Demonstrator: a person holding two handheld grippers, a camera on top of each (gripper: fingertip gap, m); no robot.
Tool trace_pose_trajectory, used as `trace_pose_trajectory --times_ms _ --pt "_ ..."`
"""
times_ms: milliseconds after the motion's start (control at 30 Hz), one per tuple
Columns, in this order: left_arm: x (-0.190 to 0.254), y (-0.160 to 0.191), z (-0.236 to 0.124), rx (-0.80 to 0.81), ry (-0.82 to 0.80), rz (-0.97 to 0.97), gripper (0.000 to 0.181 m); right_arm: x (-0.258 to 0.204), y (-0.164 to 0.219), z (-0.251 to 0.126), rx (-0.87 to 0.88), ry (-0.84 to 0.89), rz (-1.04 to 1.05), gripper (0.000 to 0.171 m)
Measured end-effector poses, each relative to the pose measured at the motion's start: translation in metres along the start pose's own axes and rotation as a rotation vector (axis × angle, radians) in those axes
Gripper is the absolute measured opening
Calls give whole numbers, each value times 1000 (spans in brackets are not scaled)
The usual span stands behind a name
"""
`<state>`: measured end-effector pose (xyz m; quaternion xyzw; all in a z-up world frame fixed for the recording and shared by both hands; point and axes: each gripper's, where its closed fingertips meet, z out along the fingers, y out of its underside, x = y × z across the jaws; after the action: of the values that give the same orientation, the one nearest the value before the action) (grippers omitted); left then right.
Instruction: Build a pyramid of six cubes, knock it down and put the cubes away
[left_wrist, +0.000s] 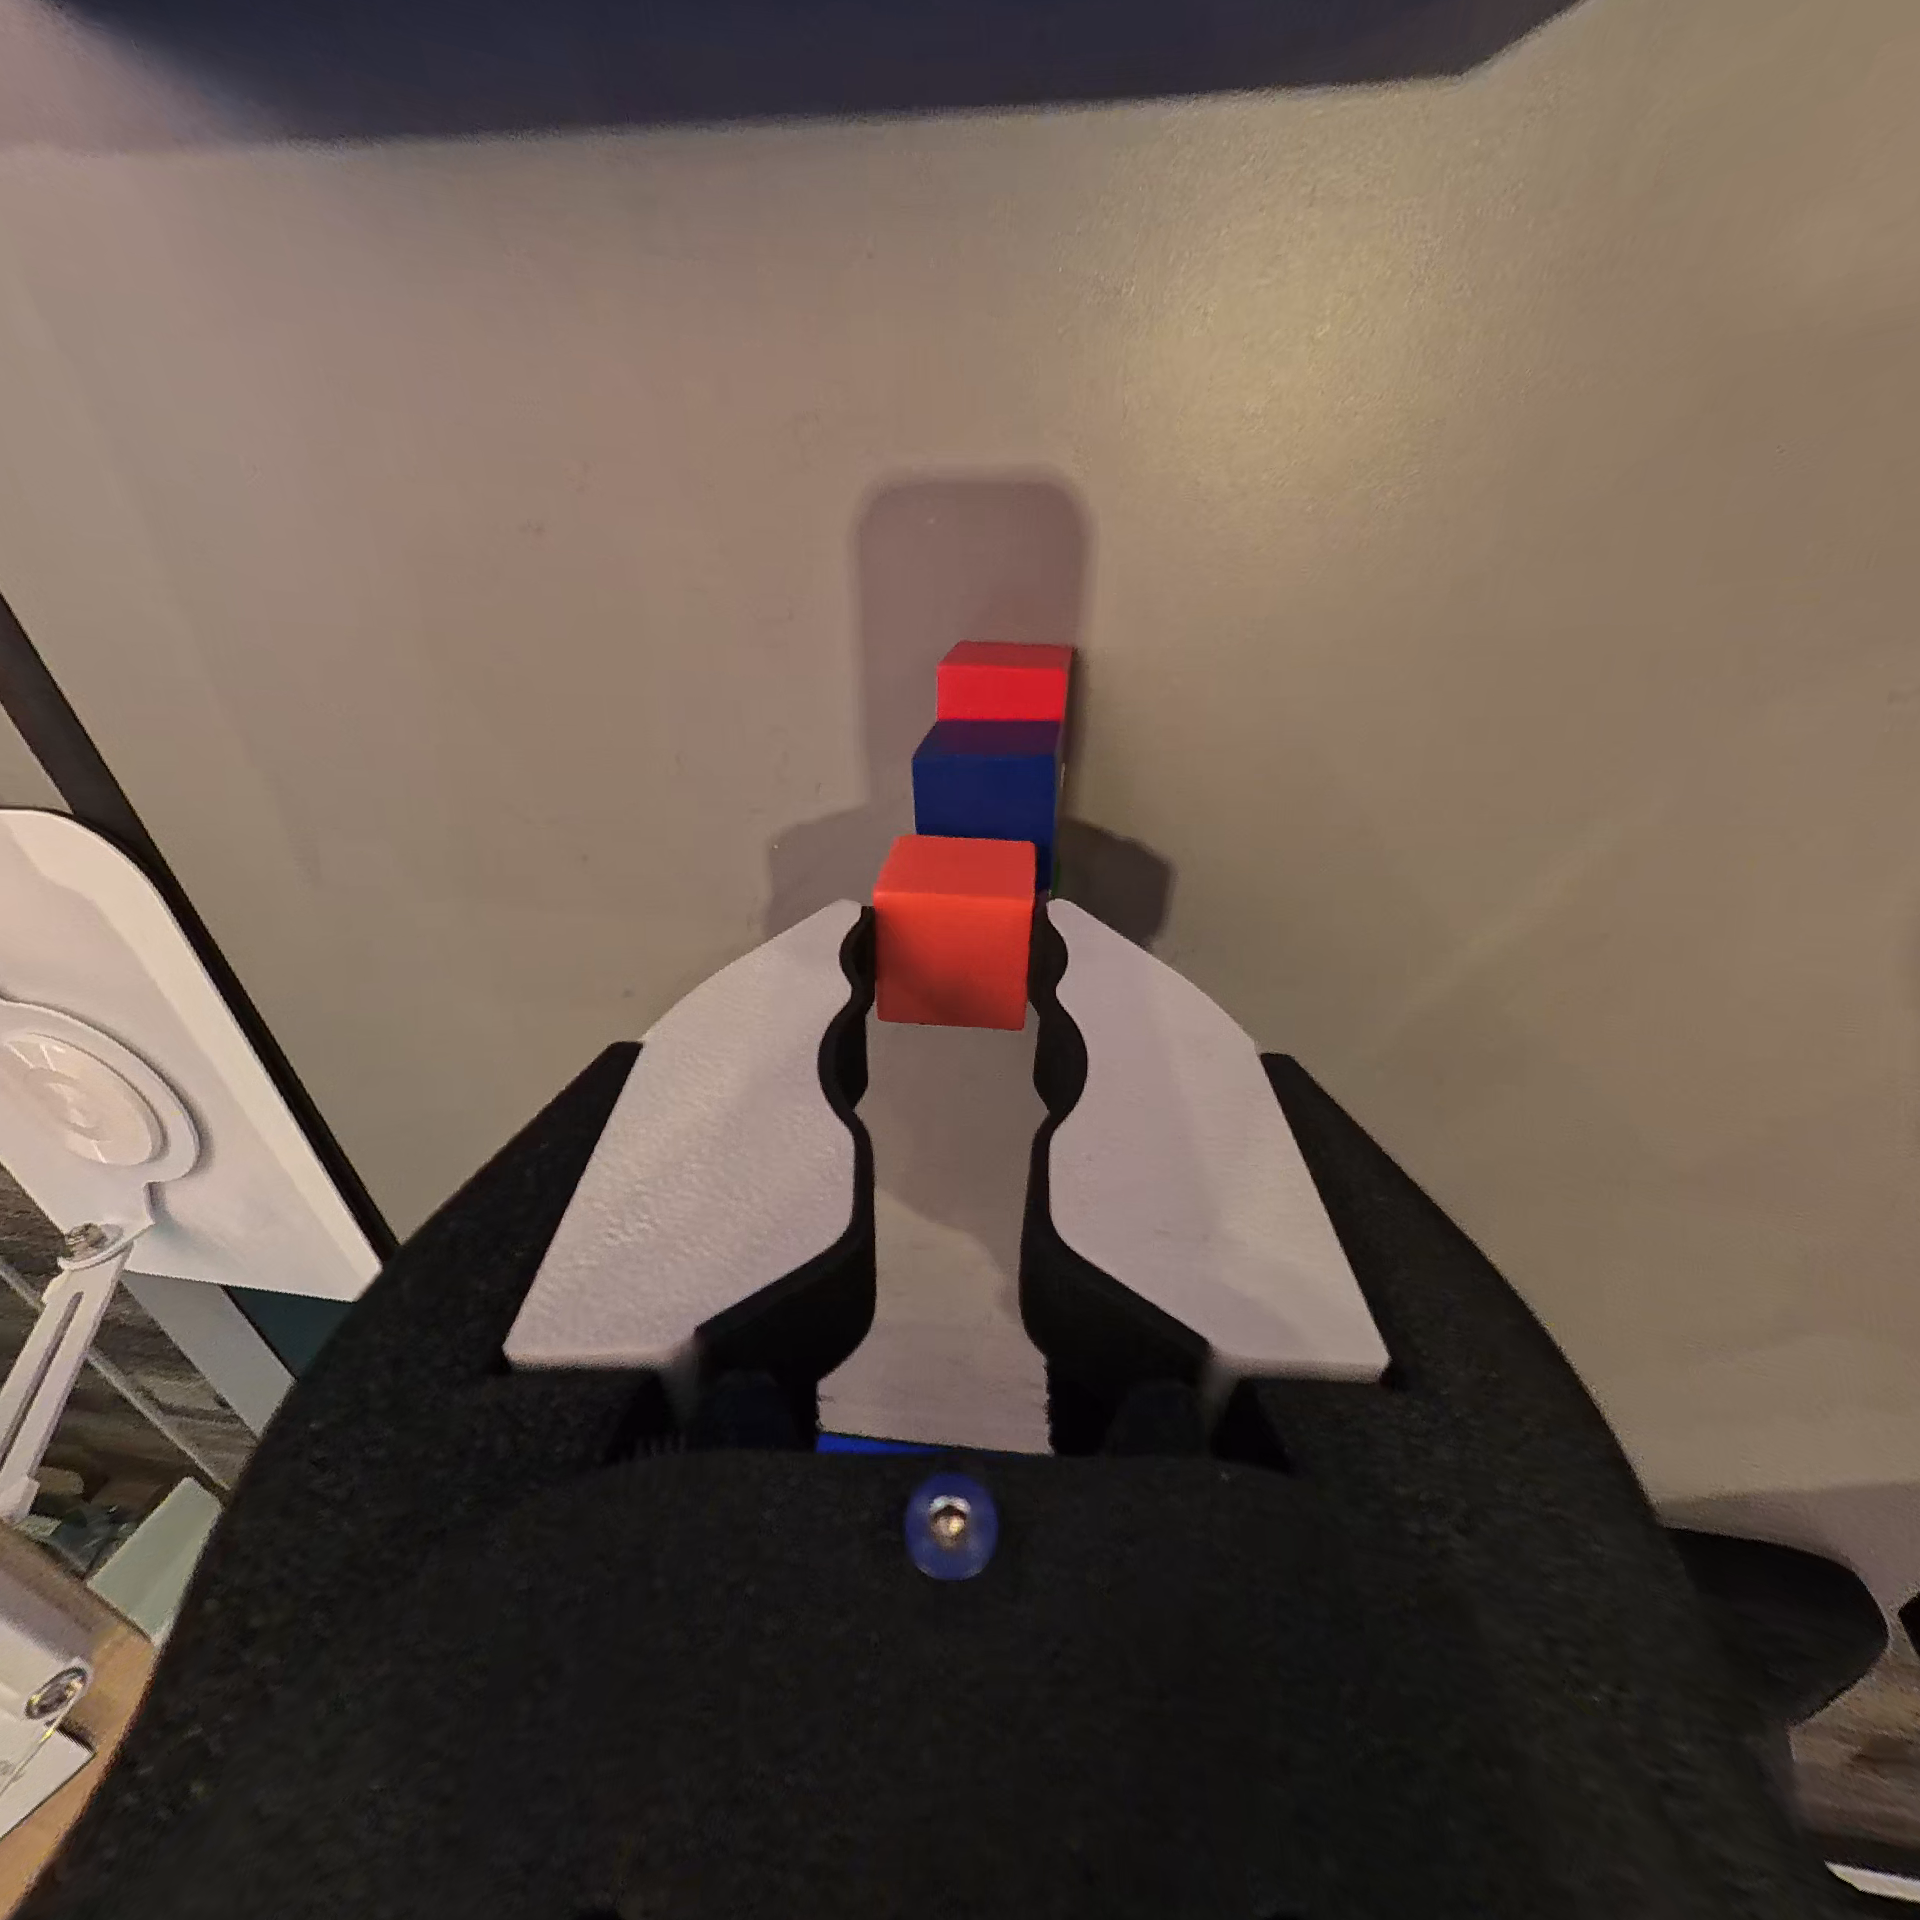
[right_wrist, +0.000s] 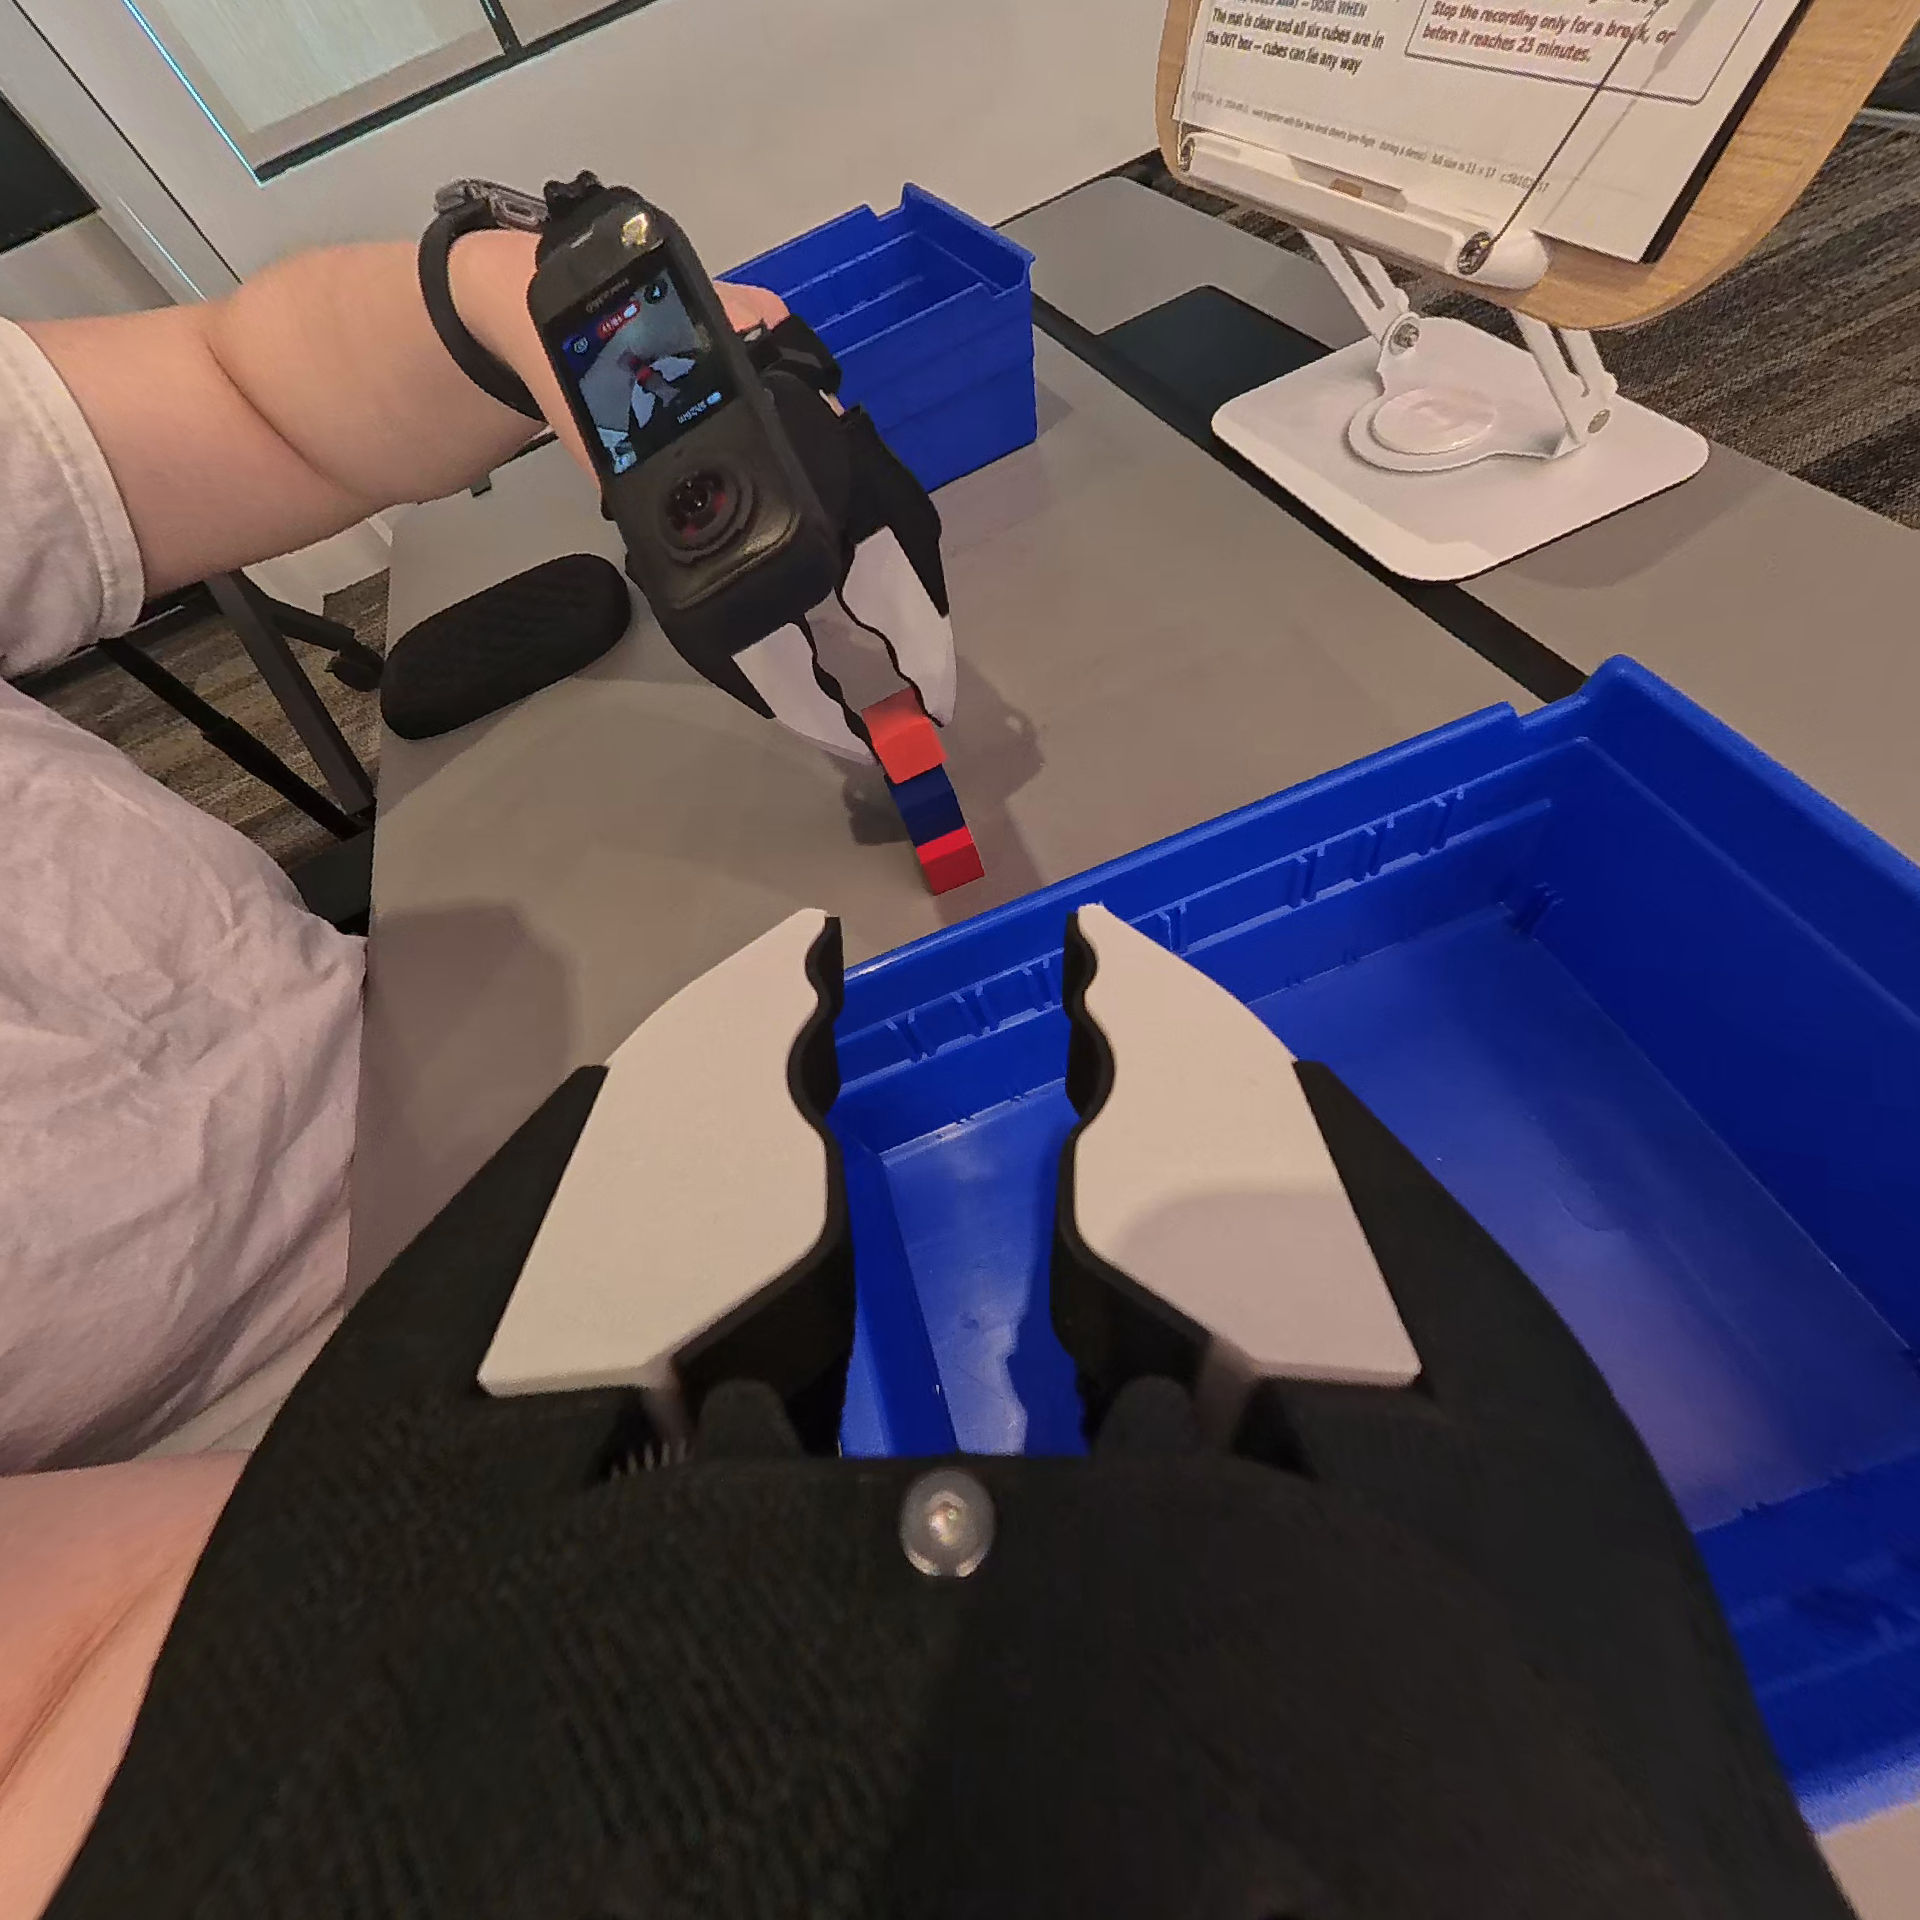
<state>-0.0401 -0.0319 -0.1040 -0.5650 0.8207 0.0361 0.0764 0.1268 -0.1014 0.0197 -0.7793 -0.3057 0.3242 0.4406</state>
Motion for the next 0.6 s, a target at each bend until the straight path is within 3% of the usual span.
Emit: trace_pose_trajectory --times_ms 333,600 --pt "-9 0 -20 36 -22 -32 39 -1 2 0 -7 -7 -1 42" --pt "2 -9 -103 425 18 -137 41 -3 -1 -1 6 -11 -11 41"
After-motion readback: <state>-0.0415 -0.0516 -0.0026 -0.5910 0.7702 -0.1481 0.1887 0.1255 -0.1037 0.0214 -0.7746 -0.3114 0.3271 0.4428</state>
